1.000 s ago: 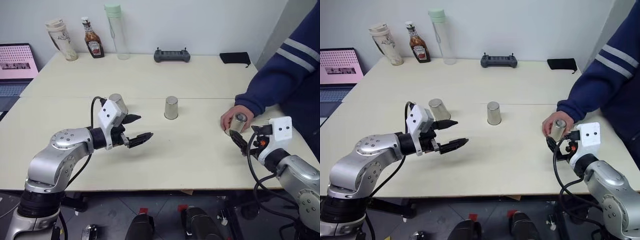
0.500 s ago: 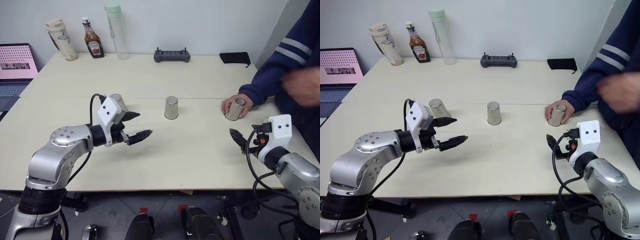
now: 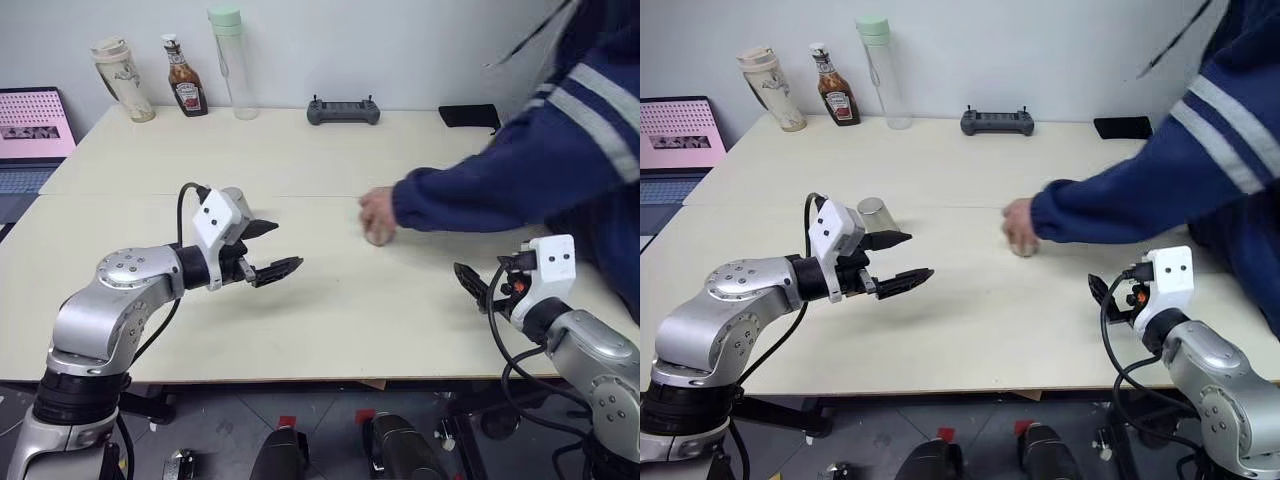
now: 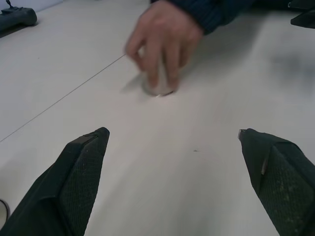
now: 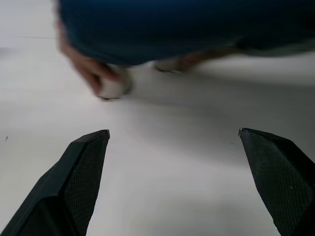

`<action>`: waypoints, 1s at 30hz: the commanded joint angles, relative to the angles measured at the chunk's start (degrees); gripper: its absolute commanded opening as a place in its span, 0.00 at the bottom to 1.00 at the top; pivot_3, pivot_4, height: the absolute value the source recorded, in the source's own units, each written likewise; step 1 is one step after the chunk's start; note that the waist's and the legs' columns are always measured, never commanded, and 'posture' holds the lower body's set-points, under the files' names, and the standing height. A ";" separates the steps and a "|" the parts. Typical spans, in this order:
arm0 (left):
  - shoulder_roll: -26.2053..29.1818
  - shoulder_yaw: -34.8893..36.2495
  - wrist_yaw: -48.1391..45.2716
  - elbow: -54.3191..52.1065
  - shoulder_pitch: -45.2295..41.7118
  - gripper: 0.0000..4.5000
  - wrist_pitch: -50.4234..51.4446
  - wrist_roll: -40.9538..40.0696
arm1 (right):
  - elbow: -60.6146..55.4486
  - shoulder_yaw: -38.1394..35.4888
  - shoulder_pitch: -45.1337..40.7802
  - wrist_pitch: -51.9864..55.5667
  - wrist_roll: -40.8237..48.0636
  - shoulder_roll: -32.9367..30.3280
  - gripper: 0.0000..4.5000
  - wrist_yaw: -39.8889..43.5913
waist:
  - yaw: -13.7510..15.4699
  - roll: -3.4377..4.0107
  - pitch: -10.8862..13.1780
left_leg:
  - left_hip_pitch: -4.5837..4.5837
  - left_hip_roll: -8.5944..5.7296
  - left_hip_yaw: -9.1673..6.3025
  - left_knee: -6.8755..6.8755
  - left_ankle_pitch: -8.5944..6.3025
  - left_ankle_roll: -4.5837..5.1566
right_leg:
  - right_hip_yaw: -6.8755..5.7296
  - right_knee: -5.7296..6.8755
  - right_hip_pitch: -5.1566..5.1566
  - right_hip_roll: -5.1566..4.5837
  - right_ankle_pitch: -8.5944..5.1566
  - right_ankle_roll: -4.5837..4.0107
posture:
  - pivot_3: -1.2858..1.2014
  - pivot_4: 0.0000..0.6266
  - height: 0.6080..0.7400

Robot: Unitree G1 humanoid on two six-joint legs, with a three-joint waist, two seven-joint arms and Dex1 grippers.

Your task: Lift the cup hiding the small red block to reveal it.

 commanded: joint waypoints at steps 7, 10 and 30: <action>-0.05 0.74 0.42 -2.08 0.14 1.00 0.26 -0.74 | -1.54 -1.40 -0.46 -0.67 0.06 -2.67 0.99 0.74 | 0.01 0.00 0.00 | 0.02 0.00 -0.01 0.03 0.00 0.00 | -0.01 0.03 0.02 0.00 0.00 0.01 | 0.52 0.24 1.00; -0.21 0.93 0.51 -2.76 0.18 1.00 0.69 -1.23 | -1.92 -1.81 -0.48 -0.29 0.48 -2.60 0.99 0.56 | 0.01 0.00 0.00 | 0.02 0.00 -0.01 0.03 0.00 0.00 | -0.01 0.02 0.02 0.00 0.00 0.00 | 0.52 0.24 1.00; -4.41 3.02 9.52 -4.18 6.64 1.00 -2.82 2.83 | 3.56 8.26 -7.92 -7.59 4.91 -9.88 0.99 16.49 | 0.06 -0.03 -0.01 | 0.00 0.00 -0.03 0.03 0.00 0.01 | -0.02 0.01 0.04 0.02 0.02 0.02 | 0.52 0.24 1.00</action>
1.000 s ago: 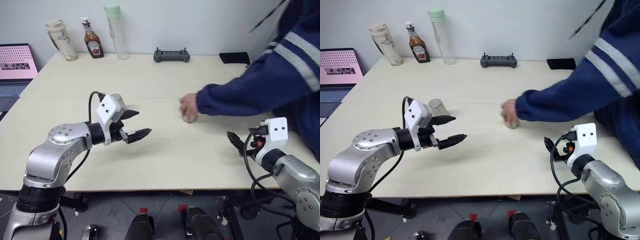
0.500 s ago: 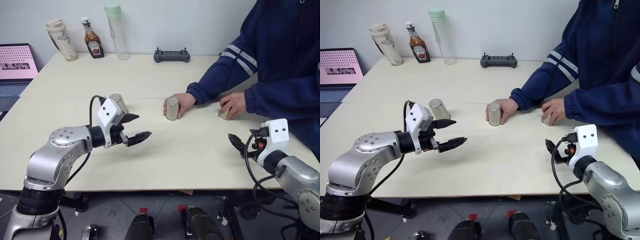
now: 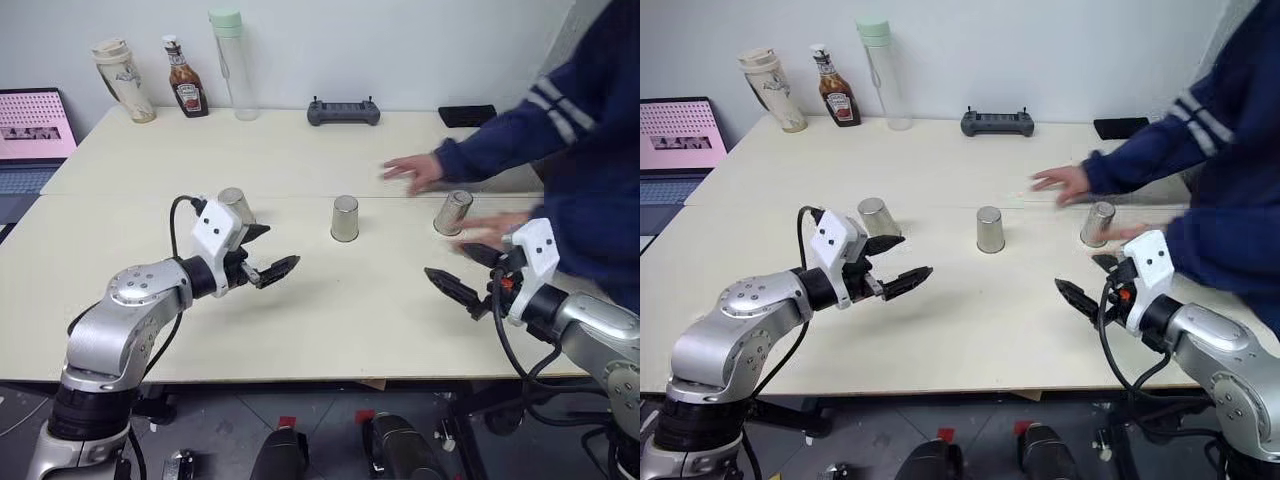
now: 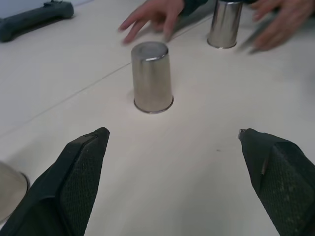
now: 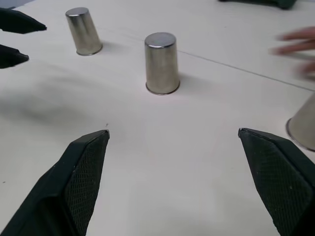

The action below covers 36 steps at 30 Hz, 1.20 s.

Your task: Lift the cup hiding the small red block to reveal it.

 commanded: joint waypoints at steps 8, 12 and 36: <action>-1.52 0.68 1.37 -1.12 1.82 1.00 -5.19 1.98 | 22.77 19.38 -13.85 -18.63 -16.53 11.91 0.99 -1.97 | -0.36 -0.02 -0.02 | 0.11 0.02 0.07 0.07 0.01 0.00 | 0.03 0.05 0.04 0.00 0.02 0.02 | 0.52 0.24 1.00; -3.06 0.20 1.50 -1.26 1.33 1.00 -5.33 1.22 | 43.01 22.21 -23.74 -29.18 -23.36 17.89 0.99 -2.08 | -0.26 -0.04 -0.02 | 0.03 -0.01 0.07 0.06 0.02 0.01 | 0.04 0.07 -0.02 0.00 0.04 0.03 | 0.52 0.24 1.00; -2.97 -0.43 1.33 -2.95 1.22 1.00 -5.23 2.65 | 107.30 16.26 -54.34 -63.34 -33.86 33.47 0.91 -1.72 | -0.37 -0.02 -0.01 | 0.01 0.00 0.03 -0.01 0.01 0.00 | 0.00 0.10 -0.04 -0.03 0.39 0.05 | 0.52 0.24 1.00</action>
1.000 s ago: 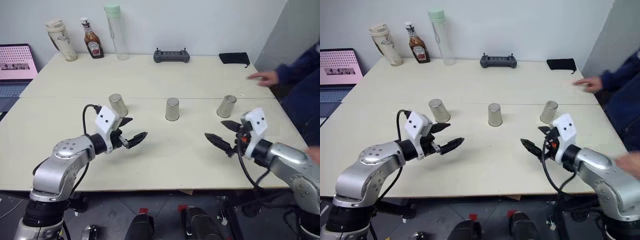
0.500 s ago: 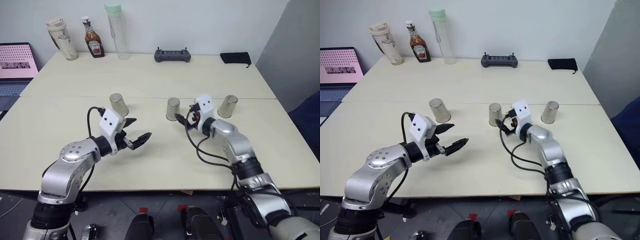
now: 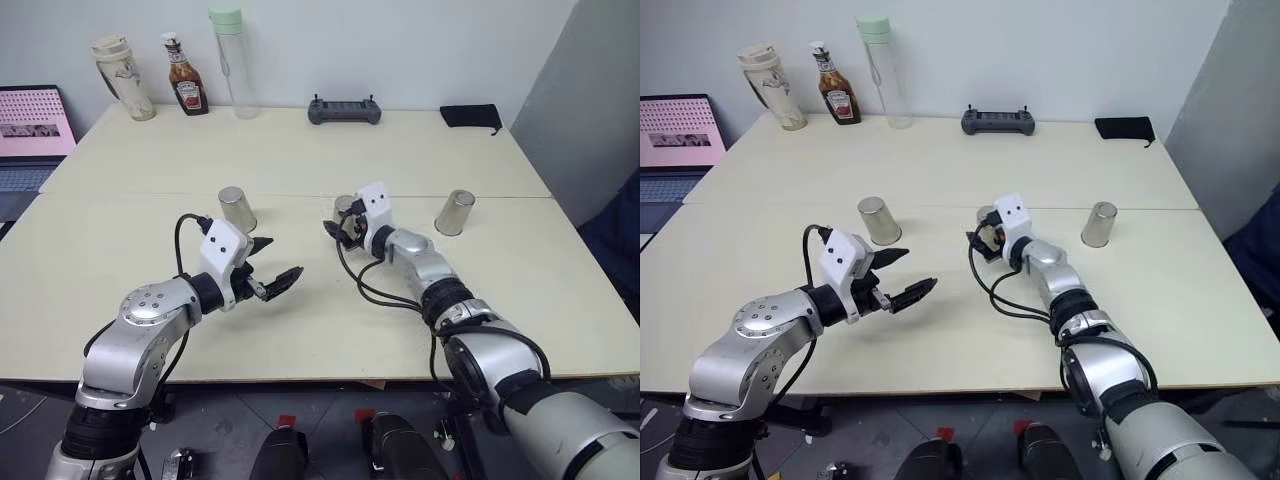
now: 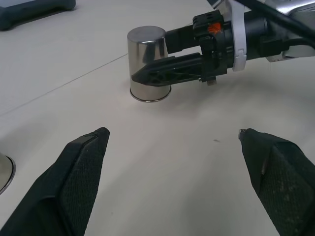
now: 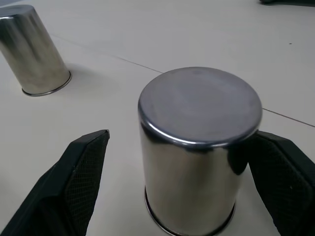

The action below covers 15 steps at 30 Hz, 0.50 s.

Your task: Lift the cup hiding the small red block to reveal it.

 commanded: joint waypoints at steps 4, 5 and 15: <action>0.01 0.57 0.46 -3.02 -0.54 1.00 -0.90 0.07 | 2.52 -2.12 -2.25 -5.46 -2.06 0.46 0.70 -0.96 | -0.02 0.00 0.00 | 0.00 0.00 -0.01 -0.01 0.00 0.00 | 0.00 0.00 0.00 0.00 -0.01 0.01 | 0.52 0.24 1.00; -0.12 0.43 0.48 -2.82 -0.56 1.00 -1.14 0.21 | 2.60 -2.24 -2.24 -6.10 -2.14 0.45 0.66 -0.52 | -0.02 0.00 0.00 | 0.00 0.00 -0.01 -0.01 0.00 0.00 | 0.00 0.00 0.00 0.00 -0.01 0.01 | 0.52 0.24 1.00; -1.02 -1.43 -0.02 -2.76 -0.12 1.00 -1.29 0.28 | -10.00 -5.51 -0.15 -4.39 2.21 -0.76 0.58 9.14 | 0.00 0.04 0.02 | 0.00 0.01 -0.02 -0.01 0.00 0.00 | -0.01 0.01 0.00 0.01 -0.01 0.02 | 0.52 0.24 1.00</action>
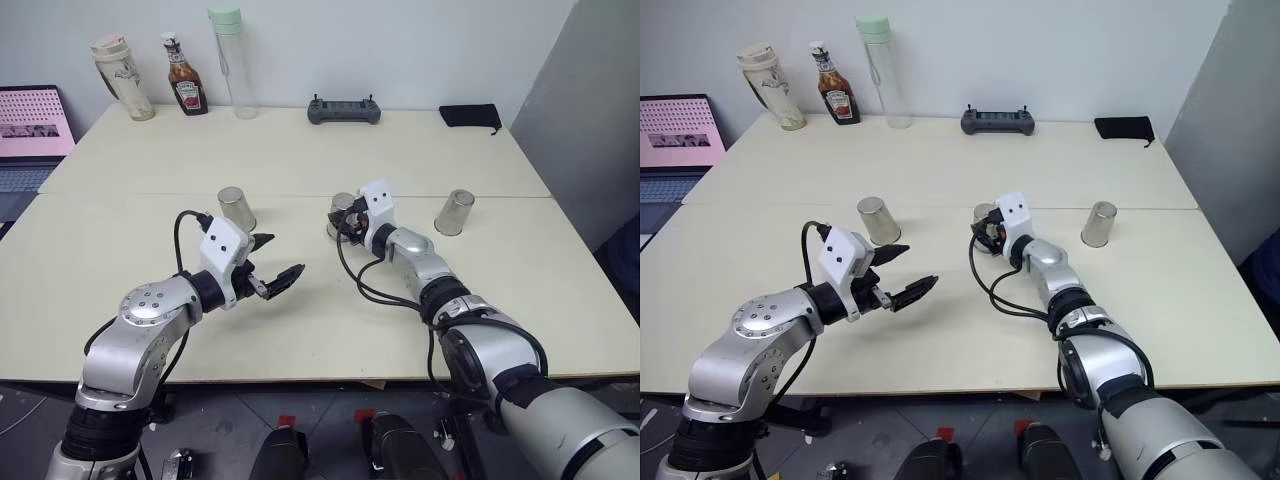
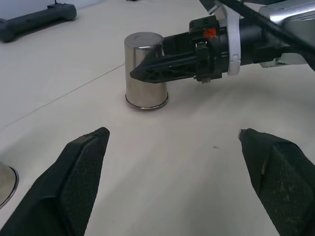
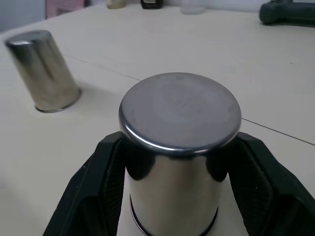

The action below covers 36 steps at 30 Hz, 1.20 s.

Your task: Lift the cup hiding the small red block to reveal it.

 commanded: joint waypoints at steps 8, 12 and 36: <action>-0.79 -1.83 -0.38 -0.53 -0.60 1.00 -1.17 0.92 | -33.69 0.48 7.77 19.03 -1.30 -7.65 0.58 -3.42 | 0.23 -0.01 0.00 | -0.02 -0.04 0.00 0.01 0.00 0.00 | -0.01 -0.01 0.01 -0.07 -0.02 0.02 | 0.52 0.24 1.00; -0.88 -2.07 -0.61 -0.33 -0.61 1.00 -1.16 1.14 | -35.43 -0.01 11.25 25.51 -0.96 -8.04 0.58 -5.45 | 0.08 -0.01 -0.01 | 0.00 0.01 0.00 0.01 0.00 0.00 | 0.01 0.02 -0.01 -0.07 -0.04 0.04 | 0.52 0.24 1.00; 2.65 1.59 -2.80 -0.62 -1.42 1.00 1.66 -0.78 | -81.49 -0.15 36.86 50.93 8.99 -21.84 0.99 1.98 | 0.56 0.04 0.02 | -0.04 -0.03 -0.01 0.01 0.00 -0.01 | 0.00 0.00 -0.04 -0.03 -0.15 0.22 | 0.52 0.24 1.00</action>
